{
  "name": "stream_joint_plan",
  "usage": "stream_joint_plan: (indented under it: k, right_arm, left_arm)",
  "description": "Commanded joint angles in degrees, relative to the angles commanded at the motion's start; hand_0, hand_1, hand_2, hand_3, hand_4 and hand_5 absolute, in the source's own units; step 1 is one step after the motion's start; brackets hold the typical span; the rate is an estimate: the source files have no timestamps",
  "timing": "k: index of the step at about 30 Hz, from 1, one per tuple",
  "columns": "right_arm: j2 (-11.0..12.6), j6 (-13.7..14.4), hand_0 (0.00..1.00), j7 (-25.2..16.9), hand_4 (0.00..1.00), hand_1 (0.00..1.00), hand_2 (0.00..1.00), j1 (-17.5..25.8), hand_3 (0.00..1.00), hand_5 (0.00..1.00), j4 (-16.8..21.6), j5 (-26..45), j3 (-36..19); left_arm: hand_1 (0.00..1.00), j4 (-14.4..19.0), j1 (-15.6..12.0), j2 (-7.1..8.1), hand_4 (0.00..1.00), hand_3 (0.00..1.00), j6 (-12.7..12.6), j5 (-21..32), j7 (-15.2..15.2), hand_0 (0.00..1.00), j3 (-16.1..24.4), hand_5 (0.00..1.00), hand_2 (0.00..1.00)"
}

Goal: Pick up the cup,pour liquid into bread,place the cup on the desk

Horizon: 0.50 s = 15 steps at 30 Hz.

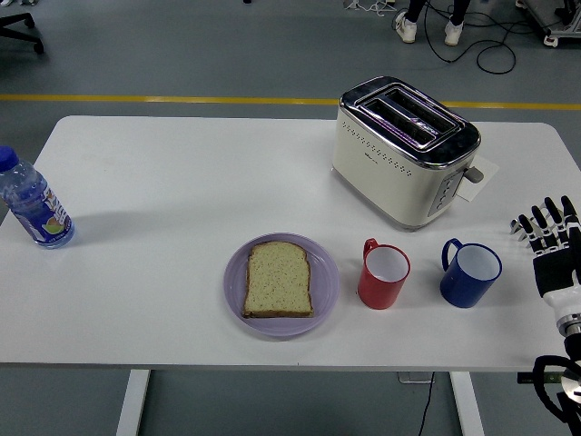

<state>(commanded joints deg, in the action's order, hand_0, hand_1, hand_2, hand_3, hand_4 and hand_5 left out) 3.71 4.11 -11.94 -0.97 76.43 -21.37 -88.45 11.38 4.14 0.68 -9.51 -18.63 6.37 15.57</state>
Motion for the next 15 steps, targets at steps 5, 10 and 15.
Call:
stream_joint_plan:
  k: [5,10,15]
  right_arm:
    - [-0.2,0.2,0.613,-0.2,0.612,0.541,0.636,-0.1,0.602,0.161,-0.1,0.6,0.2]
    - [-0.2,0.5,0.613,-0.3,0.612,0.539,0.635,-0.1,0.602,0.161,-0.2,1.0,0.3]
    - [-0.2,0.8,0.613,-0.5,0.612,0.539,0.635,-0.2,0.602,0.161,-0.3,1.5,0.4]
  left_arm:
    - [0.638,0.0,0.1,0.01,0.240,0.503,0.0,-0.1,0.0,0.633,0.2,0.865,0.650]
    - [0.638,0.0,0.2,0.02,0.240,0.503,0.0,-0.1,0.0,0.633,0.3,0.866,0.650]
    - [0.638,0.0,0.2,0.01,0.240,0.503,0.0,-0.1,0.0,0.633,0.3,0.866,0.650]
